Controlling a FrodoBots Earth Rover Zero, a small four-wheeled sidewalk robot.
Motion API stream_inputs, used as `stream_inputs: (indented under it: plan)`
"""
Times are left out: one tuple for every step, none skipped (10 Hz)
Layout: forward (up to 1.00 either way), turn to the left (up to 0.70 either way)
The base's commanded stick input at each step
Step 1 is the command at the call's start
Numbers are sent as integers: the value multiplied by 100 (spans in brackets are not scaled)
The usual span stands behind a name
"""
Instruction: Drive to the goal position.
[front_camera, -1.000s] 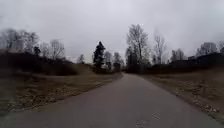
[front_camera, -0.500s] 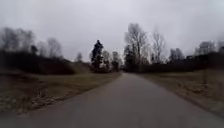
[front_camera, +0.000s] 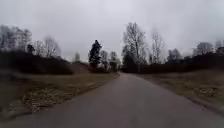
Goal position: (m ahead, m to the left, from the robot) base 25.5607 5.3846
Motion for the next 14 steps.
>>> stream_inputs:
  plan:
    - [100,-40]
    - [100,-40]
    - [100,-21]
    - [100,0]
    - [100,0]
    - [100,0]
    - [100,0]
    - [100,0]
    - [100,0]
    - [100,0]
    - [100,0]
    - [100,0]
    - [100,0]
    - [100,0]
